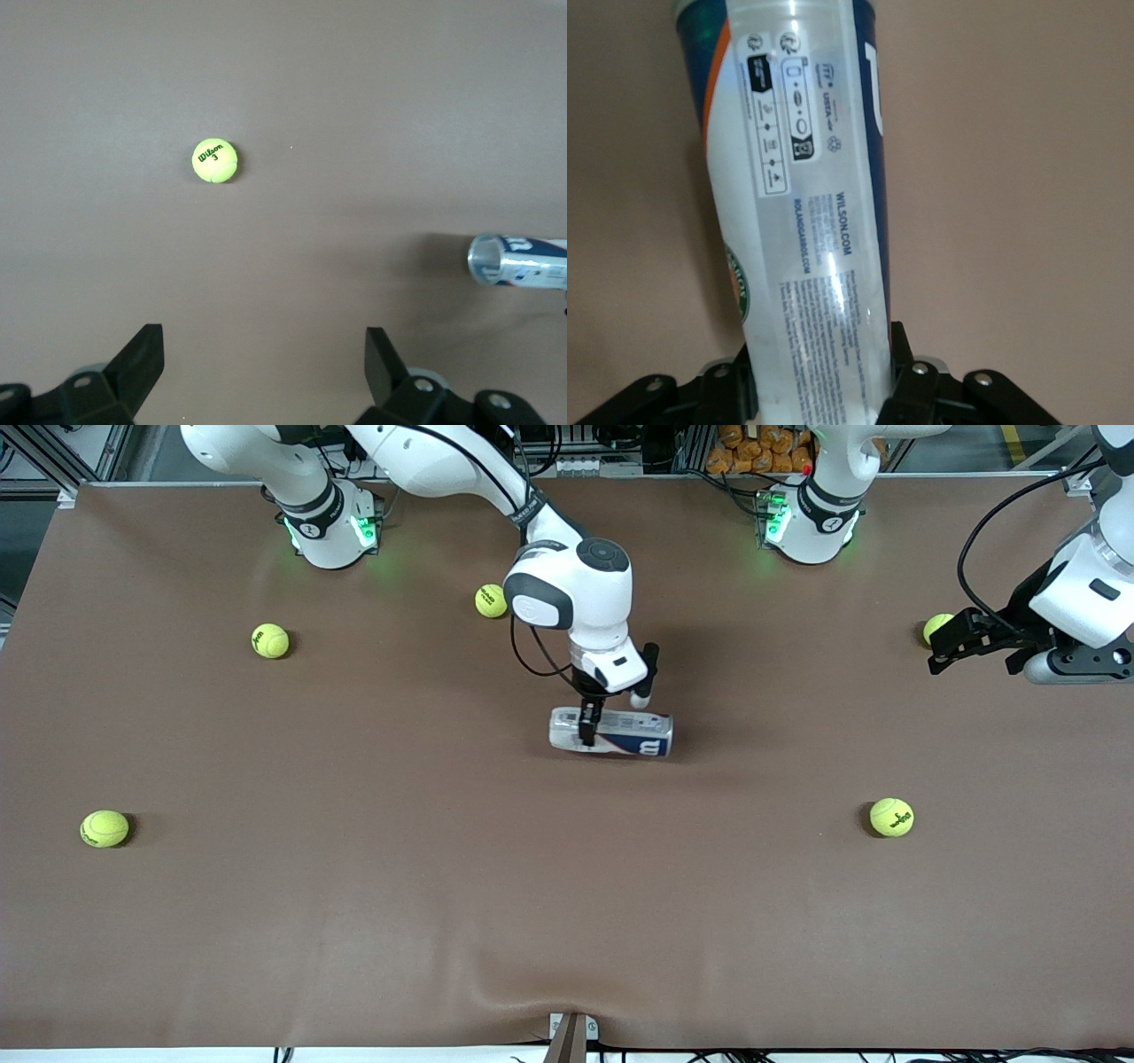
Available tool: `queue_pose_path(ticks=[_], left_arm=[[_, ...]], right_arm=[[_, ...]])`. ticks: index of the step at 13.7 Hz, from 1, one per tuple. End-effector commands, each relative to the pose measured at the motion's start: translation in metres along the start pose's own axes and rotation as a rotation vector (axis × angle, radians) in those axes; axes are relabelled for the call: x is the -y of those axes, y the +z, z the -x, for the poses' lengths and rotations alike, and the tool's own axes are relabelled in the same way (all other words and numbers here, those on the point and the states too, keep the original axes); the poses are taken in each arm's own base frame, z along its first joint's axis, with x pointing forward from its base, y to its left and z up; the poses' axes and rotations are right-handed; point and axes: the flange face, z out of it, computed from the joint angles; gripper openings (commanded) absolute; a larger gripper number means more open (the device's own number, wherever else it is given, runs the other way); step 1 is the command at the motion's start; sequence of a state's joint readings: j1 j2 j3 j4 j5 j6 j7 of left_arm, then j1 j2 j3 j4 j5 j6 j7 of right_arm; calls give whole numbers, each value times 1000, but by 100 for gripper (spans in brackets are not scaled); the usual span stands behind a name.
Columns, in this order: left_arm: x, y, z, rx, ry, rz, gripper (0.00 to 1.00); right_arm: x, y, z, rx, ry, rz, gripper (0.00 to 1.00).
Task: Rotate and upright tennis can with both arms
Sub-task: 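Lay the can down, open the right gripper while the left gripper approaches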
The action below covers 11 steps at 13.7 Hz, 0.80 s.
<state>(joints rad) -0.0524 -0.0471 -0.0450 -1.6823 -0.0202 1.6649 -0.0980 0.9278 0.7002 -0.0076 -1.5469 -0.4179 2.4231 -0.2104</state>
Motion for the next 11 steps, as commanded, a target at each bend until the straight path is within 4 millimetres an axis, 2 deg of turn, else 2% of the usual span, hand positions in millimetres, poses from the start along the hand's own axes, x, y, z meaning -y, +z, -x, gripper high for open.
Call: queue_pose_path(ticks=[1,3,4,5,6,8,11], left_arm=[[1,0,-3,9,-4,-4,100],[-1,2,-4,15,-3,5,100],[-2,4,-5,20,-6,23,100],[-3,6,-7,25,-9,35,100],[-3,7,-7,26,-8,40,100],[-4,8,-7,29,-8,41,100],[-4,10,-8,32,-7,42,100]], right_arm=[[7,14,-9,-17,-157,25,56],[14,28,-7,-4,-193,13,59],[18,32,-7,-2,-184,5,63],[20,35,-7,-2,-172,-4,78],[21,37,-6,2,-136,-5,100],[21,35,-7,6,-69,-5,100],[19,21,-10,0,-54,-6,100]])
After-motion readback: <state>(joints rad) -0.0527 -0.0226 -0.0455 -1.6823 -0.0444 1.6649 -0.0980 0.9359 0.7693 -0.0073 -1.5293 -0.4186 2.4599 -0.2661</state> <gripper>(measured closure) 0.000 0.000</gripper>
